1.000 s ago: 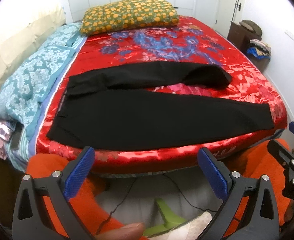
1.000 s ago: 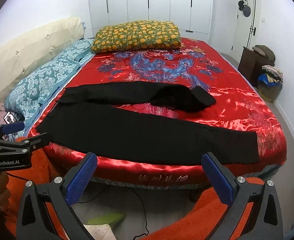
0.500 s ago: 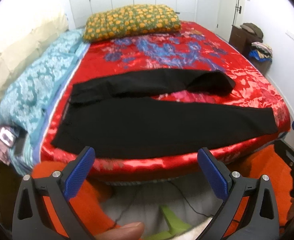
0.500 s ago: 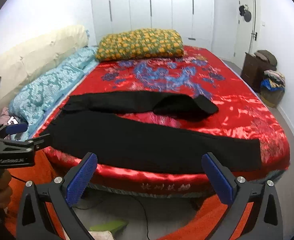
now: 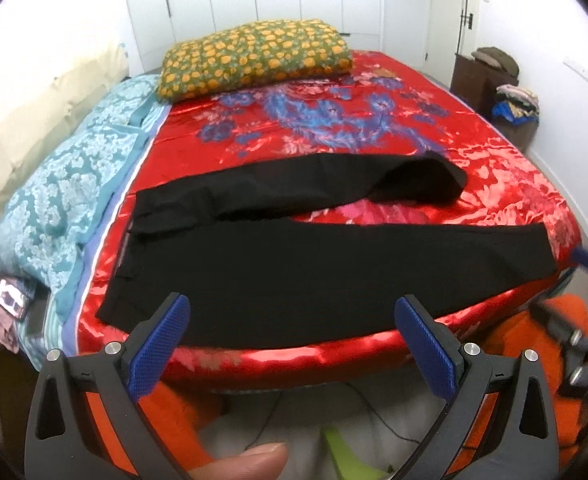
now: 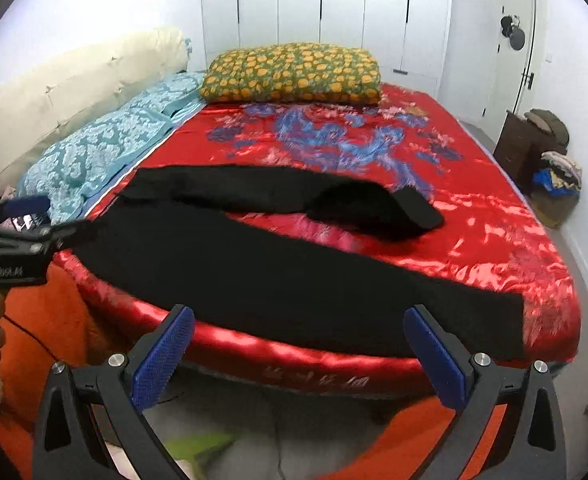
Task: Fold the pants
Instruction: 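Grasp the hem of the separated black trouser leg with the right tool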
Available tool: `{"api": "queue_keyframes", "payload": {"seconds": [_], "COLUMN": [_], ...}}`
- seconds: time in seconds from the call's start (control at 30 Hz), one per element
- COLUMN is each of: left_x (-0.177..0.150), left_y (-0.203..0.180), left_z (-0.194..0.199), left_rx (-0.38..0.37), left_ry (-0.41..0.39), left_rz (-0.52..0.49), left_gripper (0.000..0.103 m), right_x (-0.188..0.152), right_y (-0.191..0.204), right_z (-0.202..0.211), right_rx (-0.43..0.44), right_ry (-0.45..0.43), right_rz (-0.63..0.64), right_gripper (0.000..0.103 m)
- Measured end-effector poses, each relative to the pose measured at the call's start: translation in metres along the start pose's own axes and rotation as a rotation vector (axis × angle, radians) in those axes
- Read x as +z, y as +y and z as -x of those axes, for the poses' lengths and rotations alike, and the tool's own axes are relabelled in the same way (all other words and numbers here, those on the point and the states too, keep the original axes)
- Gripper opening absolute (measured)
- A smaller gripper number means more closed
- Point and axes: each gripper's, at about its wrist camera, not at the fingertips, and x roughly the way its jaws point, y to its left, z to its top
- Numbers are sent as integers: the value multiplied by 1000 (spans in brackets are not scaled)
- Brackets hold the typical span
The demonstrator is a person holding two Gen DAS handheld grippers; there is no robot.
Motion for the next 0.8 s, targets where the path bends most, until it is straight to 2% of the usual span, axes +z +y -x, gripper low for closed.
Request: {"api": "queue_keyframes", "payload": {"seconds": [0.1, 0.17, 0.27, 0.37, 0.43, 0.57, 0.63, 0.67, 0.73, 0.8], "left_x": [11, 24, 45, 57, 57, 46, 41, 39, 38, 38], "left_y": [-1, -3, -5, -4, -4, -5, -5, -4, -5, -8], "left_z": [-6, -10, -17, -31, -49, -94, -112, -122, -134, -141], "left_rx": [9, 14, 12, -6, -8, 40, 63, 69, 75, 82], "left_ry": [-13, -36, -72, -73, -41, 64, 116, 142, 171, 180], "left_rz": [-14, -22, -5, 29, 30, -7, -10, -6, 0, -7], "left_gripper": [102, 102, 102, 102, 102, 102, 102, 102, 102, 102], "right_x": [20, 42, 73, 97, 108, 151, 166, 176, 184, 189], "right_y": [-19, -39, -67, -107, -129, -189, -213, -227, -238, -251], "right_z": [-5, -10, -34, -98, -135, -236, -282, -317, -354, -399], "right_rx": [-4, 34, 106, 186, 219, 253, 230, 238, 214, 224], "right_ry": [-62, -114, -111, 2, 64, 188, 256, 325, 377, 467], "right_rz": [65, 92, 51, -37, -68, -40, -6, 9, 39, 53], "right_gripper": [103, 103, 103, 103, 103, 103, 103, 101, 95, 82]}}
